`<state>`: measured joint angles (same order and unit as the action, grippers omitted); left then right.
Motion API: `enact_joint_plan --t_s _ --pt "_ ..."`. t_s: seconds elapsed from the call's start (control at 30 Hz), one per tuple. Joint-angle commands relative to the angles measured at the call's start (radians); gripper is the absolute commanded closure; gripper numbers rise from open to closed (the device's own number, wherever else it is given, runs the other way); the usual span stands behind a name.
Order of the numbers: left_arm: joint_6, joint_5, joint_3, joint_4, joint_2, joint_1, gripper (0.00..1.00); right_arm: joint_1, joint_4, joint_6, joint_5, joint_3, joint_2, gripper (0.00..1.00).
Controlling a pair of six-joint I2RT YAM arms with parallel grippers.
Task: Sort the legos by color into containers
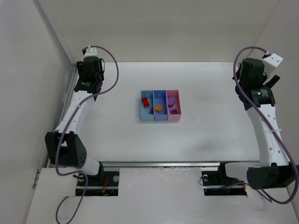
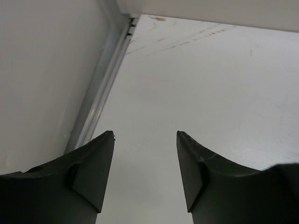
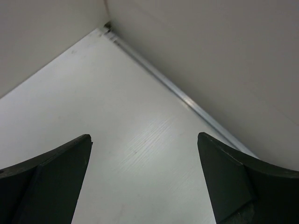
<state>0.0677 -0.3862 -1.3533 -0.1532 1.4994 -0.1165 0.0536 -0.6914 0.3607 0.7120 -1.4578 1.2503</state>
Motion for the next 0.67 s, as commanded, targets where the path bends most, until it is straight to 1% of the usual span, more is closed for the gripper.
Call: enact_joint_plan --t_s 0.0,0.1,0.3,0.5,0.63 --pt "-0.068 -0.23 0.039 0.057 -0.071 -0.015 0.46 0.006 0.093 -0.011 0.268 0.034 -0.035 0.0" --pt "-0.101 -0.212 0.049 0.041 -0.08 -0.005 0.43 0.006 0.057 -0.002 0.277 0.034 -0.035 0.0" --pt "-0.12 -0.126 0.04 -0.002 -0.08 -0.005 0.42 0.006 -0.009 -0.002 0.219 0.004 -0.035 0.0" --pt "-0.12 -0.126 0.04 -0.011 -0.08 -0.014 0.42 0.006 0.0 -0.025 0.179 0.023 -0.097 0.0" --pt "-0.12 -0.117 0.04 -0.02 -0.09 -0.023 0.41 0.006 0.088 -0.064 0.112 0.089 -0.17 0.0"
